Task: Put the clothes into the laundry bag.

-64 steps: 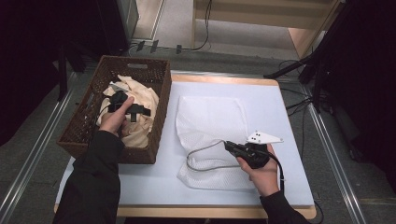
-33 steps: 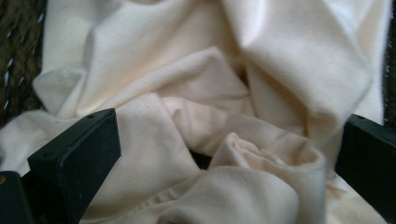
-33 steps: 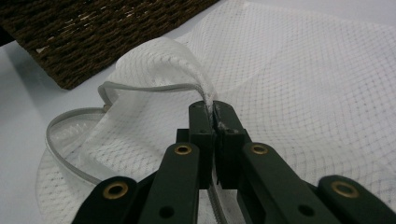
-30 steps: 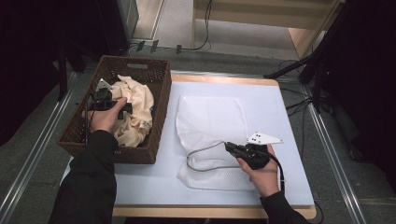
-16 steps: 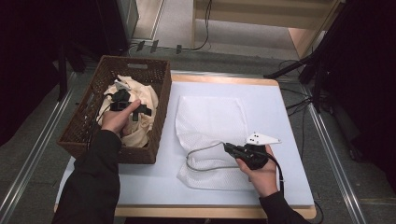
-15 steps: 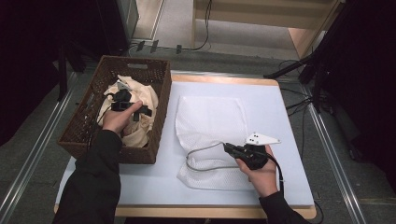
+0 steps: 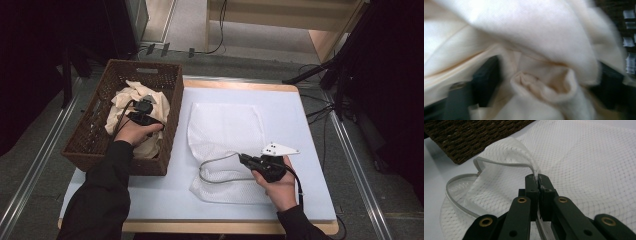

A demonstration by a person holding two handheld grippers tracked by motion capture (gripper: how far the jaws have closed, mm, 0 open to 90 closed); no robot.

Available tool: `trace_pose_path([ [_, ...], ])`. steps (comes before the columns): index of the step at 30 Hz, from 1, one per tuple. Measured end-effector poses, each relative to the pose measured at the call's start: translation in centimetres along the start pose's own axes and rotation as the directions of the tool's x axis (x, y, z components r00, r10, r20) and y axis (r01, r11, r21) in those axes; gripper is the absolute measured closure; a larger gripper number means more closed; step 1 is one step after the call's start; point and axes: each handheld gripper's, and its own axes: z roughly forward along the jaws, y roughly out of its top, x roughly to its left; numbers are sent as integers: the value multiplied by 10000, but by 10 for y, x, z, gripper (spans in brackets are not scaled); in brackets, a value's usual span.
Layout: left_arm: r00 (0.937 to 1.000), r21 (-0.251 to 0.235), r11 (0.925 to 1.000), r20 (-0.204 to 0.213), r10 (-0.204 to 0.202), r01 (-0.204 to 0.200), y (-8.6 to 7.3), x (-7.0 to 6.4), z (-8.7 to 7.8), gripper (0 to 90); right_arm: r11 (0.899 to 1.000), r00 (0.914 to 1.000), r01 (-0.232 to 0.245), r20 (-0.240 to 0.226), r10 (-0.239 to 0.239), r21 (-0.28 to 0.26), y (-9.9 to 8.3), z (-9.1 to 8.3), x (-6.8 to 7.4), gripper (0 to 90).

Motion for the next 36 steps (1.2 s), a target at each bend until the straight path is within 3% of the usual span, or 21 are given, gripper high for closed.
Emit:
trace_pose_path([
  [1, 9997, -117, 9997, 87, 224, -223, 0, -2, -3, 299, 10000, 10000, -10, 0, 10, -3, 0, 0, 0, 878],
  [2, 9995, -227, 9994, 135, 276, -273, 0, -3, -4, 450, 10000, 10000, -20, -2, 20, -9, 0, 0, 0, 878],
  [5, 9978, -361, 9979, 378, 550, -537, 0, -3, -7, 647, 10000, 10000, -17, -16, 17, 27, 0, 0, 0, 878],
  [7, 9969, -403, 9981, 620, 491, -466, 0, 0, -10, 697, 10000, 10000, -10, -29, 10, -3, 0, 0, 0, 880],
  [10, 9848, -797, 9968, 1735, 92, 47, -1, 6, -19, 723, 10000, 10000, 30, -64, -31, -27, 0, 0, 0, 886],
  [12, 9803, -1096, 9939, 1974, 71, 149, -1, 7, -25, 730, 10000, 10000, 68, -59, -68, -44, 0, -1, 0, 890],
  [15, 9777, -1741, 9832, 2091, -180, 553, -3, 10, -38, 733, 9999, 9999, 81, -109, -83, -114, 1, -2, 0, 893],
  [19, 9687, -2768, 9529, 2420, -556, 1238, -8, 17, -56, 735, 9998, 9999, 84, -132, -86, -167, 1, -3, 0, 893],
  [21, 9690, -3364, 9333, 2431, -432, 1259, -14, 19, -68, 735, 9998, 9999, 94, -135, -96, -190, 1, -4, 1, 894],
  [23, 9701, -3715, 9192, 2392, -410, 1304, -18, 21, -75, 735, 9997, 9999, 85, -119, -87, -211, 1, -4, 1, 894],
  [28, 9710, -4957, 8568, 2379, -237, 1423, -31, 21, -95, 735, 9996, 9999, 102, -103, -105, -251, 1, -4, 0, 893],
  [29, 9709, -5092, 8496, 2390, -141, 1377, -33, 20, -98, 735, 9997, 9999, 90, -105, -92, -236, 1, -4, 0, 893],
  [31, 9717, -5547, 8227, 2358, 118, 1247, -37, 15, -107, 735, 9997, 9999, 95, -105, -98, -232, 1, -4, 0, 893],
  [35, 9621, -6121, 7819, 2654, 623, 1182, -43, 3, -124, 736, 9996, 9999, 105, -68, -107, -269, 1, -4, 0, 894],
  [36, 9597, -6301, 7681, 2695, 792, 1136, -45, -1, -128, 736, 9996, 9999, 113, -54, -115, -271, 1, -4, 0, 894],
])
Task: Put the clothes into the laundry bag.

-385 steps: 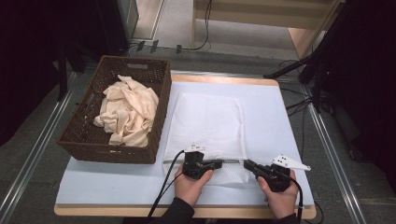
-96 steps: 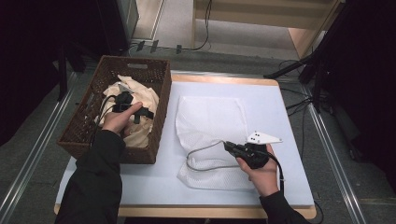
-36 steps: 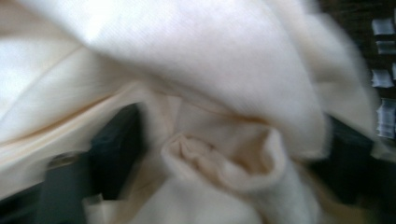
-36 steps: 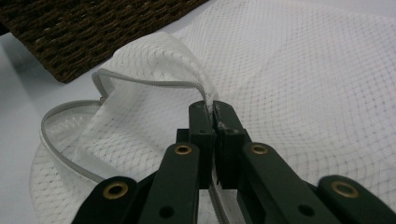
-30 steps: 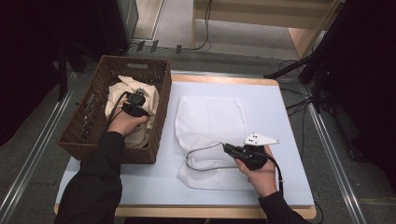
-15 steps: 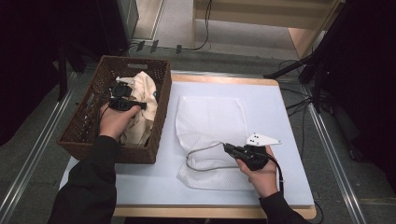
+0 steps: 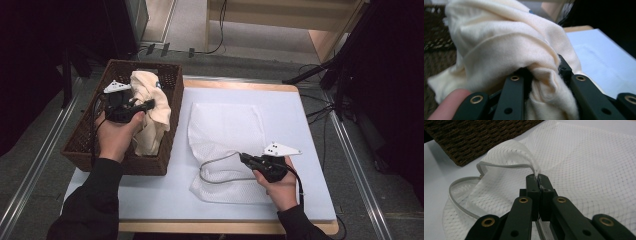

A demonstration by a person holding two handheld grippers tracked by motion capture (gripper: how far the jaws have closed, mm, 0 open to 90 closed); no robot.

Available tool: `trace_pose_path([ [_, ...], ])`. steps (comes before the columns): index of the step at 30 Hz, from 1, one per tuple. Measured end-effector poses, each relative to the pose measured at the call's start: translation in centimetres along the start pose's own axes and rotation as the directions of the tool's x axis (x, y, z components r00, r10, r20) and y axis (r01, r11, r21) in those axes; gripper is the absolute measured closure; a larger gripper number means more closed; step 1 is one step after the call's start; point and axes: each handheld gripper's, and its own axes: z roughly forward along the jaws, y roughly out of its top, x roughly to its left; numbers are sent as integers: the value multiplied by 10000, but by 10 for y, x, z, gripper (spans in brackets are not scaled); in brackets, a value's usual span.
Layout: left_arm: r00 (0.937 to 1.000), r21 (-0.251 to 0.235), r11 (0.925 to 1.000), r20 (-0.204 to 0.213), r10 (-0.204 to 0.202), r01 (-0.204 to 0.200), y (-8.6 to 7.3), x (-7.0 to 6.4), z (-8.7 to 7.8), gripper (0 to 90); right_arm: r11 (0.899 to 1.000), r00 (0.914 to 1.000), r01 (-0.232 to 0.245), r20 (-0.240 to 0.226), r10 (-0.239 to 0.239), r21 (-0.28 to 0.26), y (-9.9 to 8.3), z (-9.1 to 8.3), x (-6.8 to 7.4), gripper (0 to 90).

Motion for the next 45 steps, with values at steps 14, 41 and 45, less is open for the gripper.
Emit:
trace_pose_path([
  [14, 9572, -523, 9919, 2608, 1254, -1157, -25, -101, -9, 742, 9999, 9999, -109, 22, 109, -117, 0, -2, -2, 894],
  [41, 8953, 1829, 9546, 4230, 1393, -2350, -168, -233, 77, 653, 9972, 9982, -599, 28, 601, -450, 8, -8, -1, 893],
  [45, 8877, 1586, 9520, 4267, 1731, -2619, -165, -234, 68, 487, 9976, 9983, -559, 116, 564, -403, 6, -8, -3, 893],
])
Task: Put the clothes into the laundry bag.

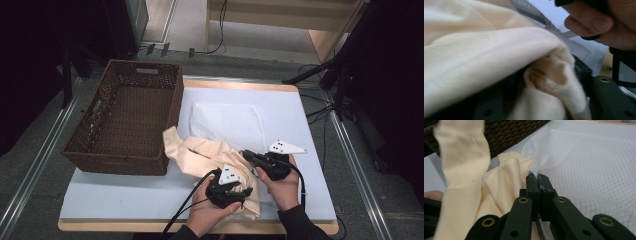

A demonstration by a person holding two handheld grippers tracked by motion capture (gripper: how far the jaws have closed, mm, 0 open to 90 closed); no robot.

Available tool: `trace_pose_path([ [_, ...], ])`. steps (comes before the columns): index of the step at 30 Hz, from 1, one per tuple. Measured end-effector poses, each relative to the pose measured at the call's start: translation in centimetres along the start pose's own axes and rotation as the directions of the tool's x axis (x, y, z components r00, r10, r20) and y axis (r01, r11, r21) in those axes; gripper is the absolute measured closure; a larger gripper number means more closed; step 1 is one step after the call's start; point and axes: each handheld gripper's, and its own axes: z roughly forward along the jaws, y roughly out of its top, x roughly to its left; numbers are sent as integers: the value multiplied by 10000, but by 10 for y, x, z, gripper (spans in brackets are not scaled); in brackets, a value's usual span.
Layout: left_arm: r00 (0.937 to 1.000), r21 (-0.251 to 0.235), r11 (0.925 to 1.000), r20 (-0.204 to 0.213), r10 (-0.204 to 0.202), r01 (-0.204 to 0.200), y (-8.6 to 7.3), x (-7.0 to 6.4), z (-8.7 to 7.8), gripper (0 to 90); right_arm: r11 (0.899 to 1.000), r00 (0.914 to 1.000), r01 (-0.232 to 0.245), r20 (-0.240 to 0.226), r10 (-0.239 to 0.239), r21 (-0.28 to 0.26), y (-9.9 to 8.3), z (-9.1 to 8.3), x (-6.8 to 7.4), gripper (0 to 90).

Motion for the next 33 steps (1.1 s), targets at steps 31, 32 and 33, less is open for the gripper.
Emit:
trace_pose_path([
  [31, 9955, 1015, 9944, -874, 371, -281, 17, 32, 3, 794, 9999, 9990, 145, -431, -144, 21, -1, 1, 6, 893],
  [32, 9904, 926, 9956, -1381, -9, 138, 18, 35, 3, 803, 9998, 9990, 176, -401, -179, -63, -1, -1, 7, 893],
  [33, 9800, 800, 9959, -1976, -244, 410, 19, 36, 2, 807, 9996, 9989, 205, -408, -212, -173, 1, -3, 8, 893],
])
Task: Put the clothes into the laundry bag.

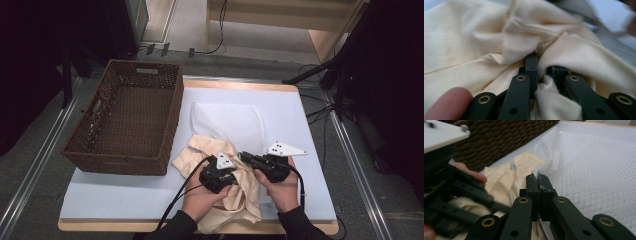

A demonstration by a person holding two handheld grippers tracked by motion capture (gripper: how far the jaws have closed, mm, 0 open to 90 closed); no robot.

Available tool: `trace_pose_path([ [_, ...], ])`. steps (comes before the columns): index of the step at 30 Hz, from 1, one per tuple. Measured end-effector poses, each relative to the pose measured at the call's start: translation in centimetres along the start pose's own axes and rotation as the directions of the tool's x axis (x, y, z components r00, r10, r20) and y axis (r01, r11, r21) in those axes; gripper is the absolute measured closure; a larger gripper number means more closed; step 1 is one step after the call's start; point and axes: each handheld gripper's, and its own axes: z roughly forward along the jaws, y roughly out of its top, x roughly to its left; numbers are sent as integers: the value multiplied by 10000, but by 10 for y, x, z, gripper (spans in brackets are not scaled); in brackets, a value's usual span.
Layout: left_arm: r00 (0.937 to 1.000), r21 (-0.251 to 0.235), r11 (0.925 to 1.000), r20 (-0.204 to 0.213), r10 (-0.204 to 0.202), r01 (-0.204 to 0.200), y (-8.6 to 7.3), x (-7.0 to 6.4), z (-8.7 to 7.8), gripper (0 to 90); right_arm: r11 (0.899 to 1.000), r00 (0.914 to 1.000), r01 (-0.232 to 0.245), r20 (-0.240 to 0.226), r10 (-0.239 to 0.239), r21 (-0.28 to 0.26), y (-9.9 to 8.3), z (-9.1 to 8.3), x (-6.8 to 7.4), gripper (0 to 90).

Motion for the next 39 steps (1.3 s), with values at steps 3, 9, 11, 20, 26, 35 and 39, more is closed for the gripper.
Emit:
trace_pose_path([
  [3, 9925, -322, 9987, -1152, -418, 383, 0, 6, 2, 801, 9999, 9999, 92, -113, -93, -128, 4, -7, 4, 894],
  [9, 9993, -155, 9999, 367, 13, -8, -5, 10, -8, 448, 10000, 9999, 31, 133, -33, 94, 0, -8, 0, 894],
  [11, 9988, -345, 9994, 470, 114, -97, -5, 18, -26, 336, 9999, 9998, -45, 179, 43, 112, -1, -8, -4, 894],
  [20, 9992, -800, 9961, 174, -368, 380, 7, 45, -32, 277, 9999, 9998, -64, 181, 61, 133, -1, -7, -5, 894],
  [26, 9917, -431, 9974, 1179, -516, 571, 15, 54, -1, 538, 9999, 9999, 3, 110, -5, 153, -2, -5, -4, 894],
  [35, 9706, -1067, 9923, 2249, 854, -626, 12, 22, -33, 841, 9998, 9996, -175, 221, 172, 121, -3, -4, -9, 894],
  [39, 9565, -981, 9904, 2655, 1206, -976, 13, 4, -26, 839, 9998, 9995, -193, 255, 191, 94, -2, -2, -6, 894],
])
